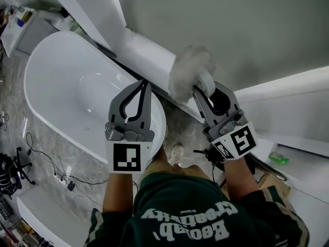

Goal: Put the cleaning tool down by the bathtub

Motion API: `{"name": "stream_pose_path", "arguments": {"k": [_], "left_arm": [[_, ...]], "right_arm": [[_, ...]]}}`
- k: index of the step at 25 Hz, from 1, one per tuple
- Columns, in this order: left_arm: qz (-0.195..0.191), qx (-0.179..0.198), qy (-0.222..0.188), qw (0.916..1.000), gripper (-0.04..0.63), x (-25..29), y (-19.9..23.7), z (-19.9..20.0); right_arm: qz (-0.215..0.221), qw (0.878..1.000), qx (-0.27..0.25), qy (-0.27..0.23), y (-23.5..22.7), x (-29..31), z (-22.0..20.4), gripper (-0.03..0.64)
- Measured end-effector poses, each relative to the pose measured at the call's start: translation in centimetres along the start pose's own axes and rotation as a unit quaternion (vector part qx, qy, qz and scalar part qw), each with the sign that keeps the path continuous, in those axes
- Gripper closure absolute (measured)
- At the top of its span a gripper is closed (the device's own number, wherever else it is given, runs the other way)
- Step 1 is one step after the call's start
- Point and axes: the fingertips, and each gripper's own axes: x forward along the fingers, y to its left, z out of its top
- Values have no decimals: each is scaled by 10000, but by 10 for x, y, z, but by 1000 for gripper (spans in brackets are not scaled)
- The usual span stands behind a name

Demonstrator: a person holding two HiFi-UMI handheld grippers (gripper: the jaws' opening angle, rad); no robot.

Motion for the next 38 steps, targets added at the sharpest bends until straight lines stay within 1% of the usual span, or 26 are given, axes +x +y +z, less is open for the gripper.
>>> {"name": "stream_pose_path", "arguments": {"k": [3, 5, 8, 12, 15, 22, 26, 30, 32, 35, 37, 38], "left_arm": [[-30, 64, 13, 10000, 586, 12, 9, -18], [-63, -17, 25, 10000, 586, 18, 19, -29], [-9, -129, 37, 9999, 586, 24, 35, -46], [99, -266, 86, 9996, 586, 32, 46, -73], [149, -277, 19, 9995, 586, 38, 47, -93], [240, -498, 32, 9985, 586, 57, 71, -145], [211, -644, 46, 9977, 586, 68, 76, -174], [196, -671, 79, 9975, 586, 82, 80, -200], [201, -691, 133, 9973, 586, 86, 81, -212], [339, -682, 226, 9968, 586, 88, 84, -226], [358, -710, 267, 9965, 586, 88, 86, -234], [361, -792, 278, 9958, 586, 87, 87, -239]], "right_arm": [[54, 9999, -5, 128, -3, 23, -15, 523], [103, 9997, -19, 226, -2, 39, -23, 523], [205, 9987, -14, 469, -4, 64, -41, 523], [317, 9961, -129, 812, -10, 90, -73, 523], [360, 9942, -111, 1012, -15, 106, -101, 523], [406, 9868, -155, 1563, -26, 160, -166, 523], [658, 9805, -176, 1844, -24, 181, -208, 523], [805, 9718, -235, 2204, -26, 200, -248, 523], [788, 9679, -212, 2377, -29, 207, -266, 523], [692, 9617, -154, 2648, -37, 217, -290, 523], [631, 9573, -299, 2804, -43, 226, -305, 523], [620, 9548, -411, 2877, -46, 230, -312, 523]]}}
